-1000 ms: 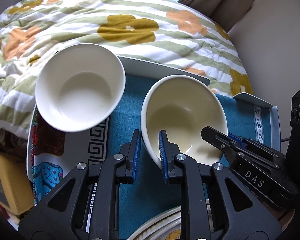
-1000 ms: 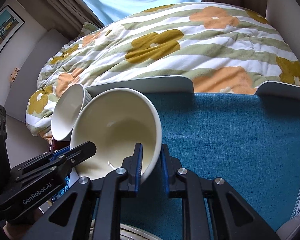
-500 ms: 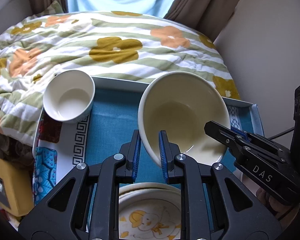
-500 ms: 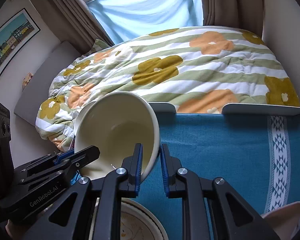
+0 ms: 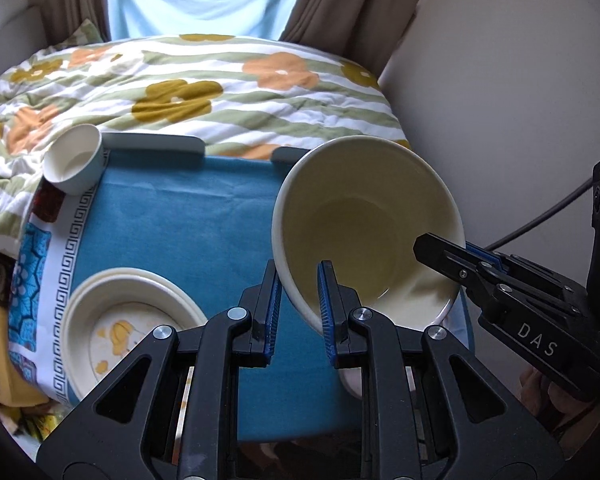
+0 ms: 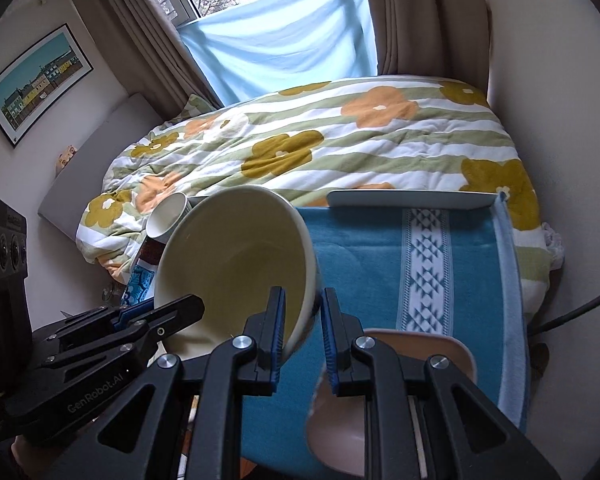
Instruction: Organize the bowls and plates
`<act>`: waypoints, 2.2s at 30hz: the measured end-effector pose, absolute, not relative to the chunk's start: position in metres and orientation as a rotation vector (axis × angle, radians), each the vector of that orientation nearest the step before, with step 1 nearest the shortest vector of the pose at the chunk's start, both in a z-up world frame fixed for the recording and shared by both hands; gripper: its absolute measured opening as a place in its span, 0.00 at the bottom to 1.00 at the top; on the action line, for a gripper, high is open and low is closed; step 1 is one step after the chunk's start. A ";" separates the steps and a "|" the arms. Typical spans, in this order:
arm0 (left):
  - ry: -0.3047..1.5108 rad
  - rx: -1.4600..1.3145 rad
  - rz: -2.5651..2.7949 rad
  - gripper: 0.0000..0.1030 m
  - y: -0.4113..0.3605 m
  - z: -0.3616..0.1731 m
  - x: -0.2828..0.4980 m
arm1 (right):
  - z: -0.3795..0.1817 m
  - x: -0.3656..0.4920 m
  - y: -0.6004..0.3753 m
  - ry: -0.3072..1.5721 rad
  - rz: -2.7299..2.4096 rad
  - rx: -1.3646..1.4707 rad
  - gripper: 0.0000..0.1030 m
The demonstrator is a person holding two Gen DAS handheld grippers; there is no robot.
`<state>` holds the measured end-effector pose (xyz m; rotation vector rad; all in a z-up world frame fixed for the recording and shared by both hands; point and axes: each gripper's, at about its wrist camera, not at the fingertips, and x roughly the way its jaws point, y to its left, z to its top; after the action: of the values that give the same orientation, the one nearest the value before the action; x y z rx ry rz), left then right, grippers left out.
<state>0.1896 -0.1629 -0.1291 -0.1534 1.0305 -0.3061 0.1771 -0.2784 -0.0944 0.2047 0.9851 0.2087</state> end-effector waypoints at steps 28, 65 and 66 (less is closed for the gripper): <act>1.260 0.144 -0.382 0.15 -0.270 -0.239 0.164 | -0.199 0.118 -0.361 1.187 0.091 0.251 0.16; 1.116 0.187 -0.356 0.15 -0.263 -0.190 0.151 | -0.157 0.102 -0.378 1.073 0.084 0.276 0.16; 1.104 0.173 -0.347 0.15 -0.259 -0.183 0.150 | -0.151 0.101 -0.377 1.061 0.094 0.272 0.16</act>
<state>0.1503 -0.2586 -0.1829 0.1729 1.1040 -0.3473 0.1014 -0.3769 -0.1514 0.2716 1.0611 0.0942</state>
